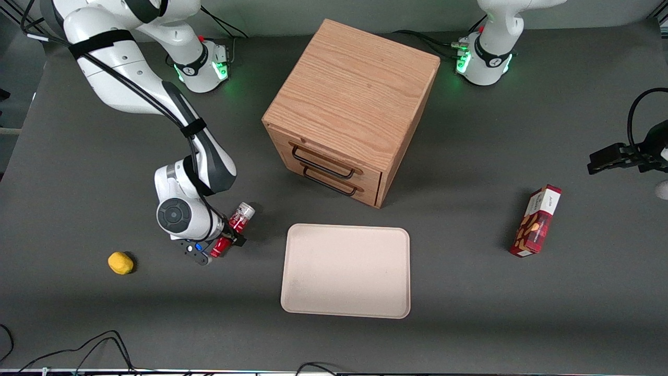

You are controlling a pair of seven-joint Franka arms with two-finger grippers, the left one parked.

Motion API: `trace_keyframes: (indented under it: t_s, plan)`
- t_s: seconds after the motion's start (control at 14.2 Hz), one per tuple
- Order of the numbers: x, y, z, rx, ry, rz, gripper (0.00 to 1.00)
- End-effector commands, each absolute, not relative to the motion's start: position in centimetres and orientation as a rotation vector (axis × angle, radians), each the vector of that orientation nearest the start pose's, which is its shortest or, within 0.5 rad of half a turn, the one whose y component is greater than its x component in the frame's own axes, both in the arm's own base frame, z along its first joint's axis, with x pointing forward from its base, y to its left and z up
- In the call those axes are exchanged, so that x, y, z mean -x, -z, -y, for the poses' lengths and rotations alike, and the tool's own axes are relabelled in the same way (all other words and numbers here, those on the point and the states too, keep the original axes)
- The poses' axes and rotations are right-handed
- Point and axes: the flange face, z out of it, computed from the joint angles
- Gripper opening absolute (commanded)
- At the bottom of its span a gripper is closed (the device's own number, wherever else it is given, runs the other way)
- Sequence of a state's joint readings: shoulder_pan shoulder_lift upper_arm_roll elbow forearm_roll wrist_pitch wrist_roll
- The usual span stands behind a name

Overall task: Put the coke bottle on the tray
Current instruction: 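Lower the open right gripper around the bottle's body and close it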

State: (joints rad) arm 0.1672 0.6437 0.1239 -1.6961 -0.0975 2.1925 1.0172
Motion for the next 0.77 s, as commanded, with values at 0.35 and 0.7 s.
trace_keyframes:
  t_s: [0.35,0.7]
  plan:
    - [-63.2,-18.5,-18.5,3.013,-0.114,-1.167,0.91]
    - [-62.7,-18.0,-18.6,3.039,-0.116,-1.147,0.0]
